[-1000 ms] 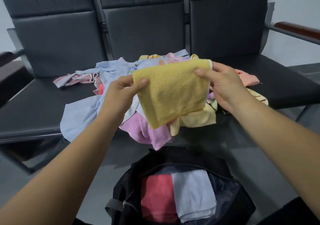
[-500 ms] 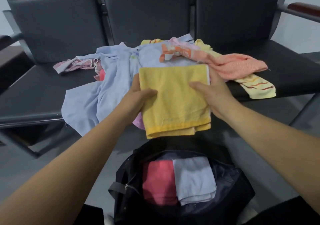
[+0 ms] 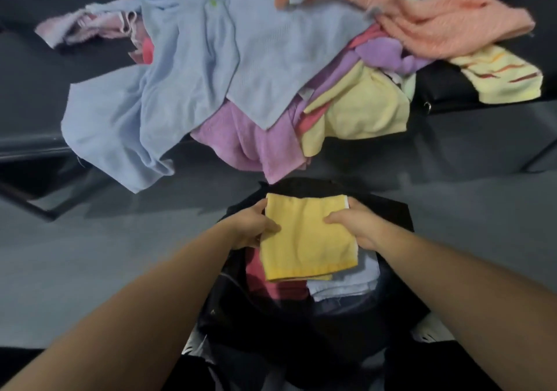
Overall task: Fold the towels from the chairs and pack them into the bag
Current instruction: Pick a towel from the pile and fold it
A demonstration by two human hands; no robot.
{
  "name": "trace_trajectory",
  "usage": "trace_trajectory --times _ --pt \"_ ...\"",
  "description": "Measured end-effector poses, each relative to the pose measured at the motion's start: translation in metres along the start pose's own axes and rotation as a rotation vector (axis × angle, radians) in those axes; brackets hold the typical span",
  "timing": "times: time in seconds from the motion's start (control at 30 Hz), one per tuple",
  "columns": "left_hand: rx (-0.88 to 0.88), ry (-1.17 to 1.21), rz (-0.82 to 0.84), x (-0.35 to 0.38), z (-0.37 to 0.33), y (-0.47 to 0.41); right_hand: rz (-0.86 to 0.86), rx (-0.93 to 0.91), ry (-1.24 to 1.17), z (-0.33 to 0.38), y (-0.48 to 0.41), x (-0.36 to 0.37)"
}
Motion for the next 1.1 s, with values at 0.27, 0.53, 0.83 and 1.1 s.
trace_trajectory --times 0.27,0.53,0.83,1.1 --pt "-0.067 -0.242 -0.208 -0.035 0.088 -0.047 -0.148 0.117 0.151 -0.068 -0.080 0.038" --pt "-0.021 -0.611 -0.315 -0.056 0.123 -0.055 -0.154 0.116 0.225 -0.096 -0.091 0.088" --pt "-0.174 -0.885 -0.074 -0.043 0.094 -0.037 -0.179 0.009 0.478 -0.046 -0.065 0.066" --pt "0.290 -0.672 -0.177 -0.042 -0.092 0.020 -0.210 -0.315 0.480 0.106 0.013 0.041"
Point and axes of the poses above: each hand's wrist, its own y-axis away from the middle knuckle, its own x-axis out of the palm, z = x × y, the point moved 9 cm from there along -y, towards the middle knuckle, and after that the axes turned 7 degrees about x, right-handed, at the moved point
